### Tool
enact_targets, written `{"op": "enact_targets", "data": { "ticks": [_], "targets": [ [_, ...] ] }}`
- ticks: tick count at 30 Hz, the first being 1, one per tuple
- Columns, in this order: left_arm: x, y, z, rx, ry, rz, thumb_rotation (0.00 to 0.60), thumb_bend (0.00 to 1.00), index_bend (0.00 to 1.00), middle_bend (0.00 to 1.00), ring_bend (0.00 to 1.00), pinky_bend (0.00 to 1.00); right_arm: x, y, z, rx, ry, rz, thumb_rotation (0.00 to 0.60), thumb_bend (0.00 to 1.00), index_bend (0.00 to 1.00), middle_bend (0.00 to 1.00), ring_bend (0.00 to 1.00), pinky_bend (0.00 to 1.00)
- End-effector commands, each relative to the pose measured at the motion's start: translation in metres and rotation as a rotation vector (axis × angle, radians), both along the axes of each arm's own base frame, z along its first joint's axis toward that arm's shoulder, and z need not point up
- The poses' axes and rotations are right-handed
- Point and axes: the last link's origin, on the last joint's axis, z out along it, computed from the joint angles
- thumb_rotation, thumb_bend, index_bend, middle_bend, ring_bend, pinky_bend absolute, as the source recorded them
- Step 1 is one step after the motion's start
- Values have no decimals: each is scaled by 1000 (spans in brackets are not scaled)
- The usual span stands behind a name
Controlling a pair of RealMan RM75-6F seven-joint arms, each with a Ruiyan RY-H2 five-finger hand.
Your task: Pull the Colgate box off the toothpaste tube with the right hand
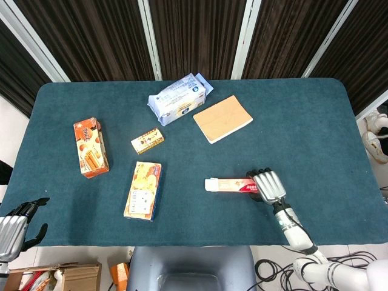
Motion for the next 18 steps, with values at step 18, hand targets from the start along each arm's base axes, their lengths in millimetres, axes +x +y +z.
{"op": "enact_targets", "data": {
  "ticks": [18],
  "targets": [
    [-1, 1, 1, 1, -6, 4, 600, 422, 242, 311, 276, 455, 9, -2, 13, -58, 34, 95, 600, 298, 505, 438, 433, 390]
  ]
}}
